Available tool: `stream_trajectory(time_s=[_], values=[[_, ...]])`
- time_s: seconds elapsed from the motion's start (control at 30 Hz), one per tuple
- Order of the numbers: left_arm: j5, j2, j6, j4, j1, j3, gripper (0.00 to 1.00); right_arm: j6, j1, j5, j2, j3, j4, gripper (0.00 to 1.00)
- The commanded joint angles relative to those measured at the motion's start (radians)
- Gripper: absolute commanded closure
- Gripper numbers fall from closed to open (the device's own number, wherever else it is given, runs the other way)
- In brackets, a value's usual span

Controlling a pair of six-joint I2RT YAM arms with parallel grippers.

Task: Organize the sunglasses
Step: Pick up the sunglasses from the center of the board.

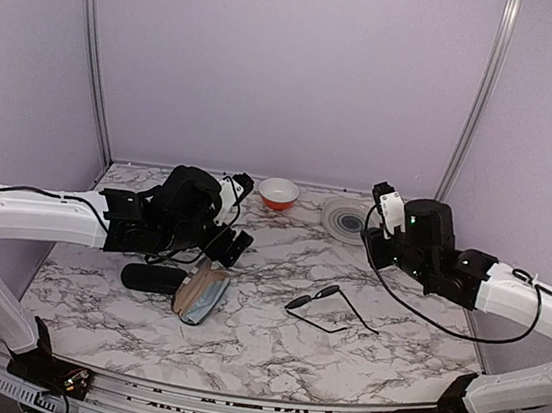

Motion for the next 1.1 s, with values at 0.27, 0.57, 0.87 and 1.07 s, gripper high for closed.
stream_trajectory(time_s=[0.27,0.57,0.87,1.07], values=[[0.297,0.005,-0.040,0.027,0.022,0.011,0.10,0.067,-0.180,-0.421,-0.007,-0.085,-0.104,0.56],[0.388,-0.038,-0.024,0.031,0.021,-0.055,0.14,0.025,-0.183,-0.557,0.152,-0.091,-0.121,0.59],[0.447,-0.051,-0.021,0.062,0.020,-0.094,0.16,-0.002,-0.184,-0.564,0.317,-0.059,-0.104,0.64],[0.465,-0.053,-0.030,0.072,0.020,-0.113,0.16,-0.010,-0.184,-0.516,0.368,-0.051,-0.075,0.66]])
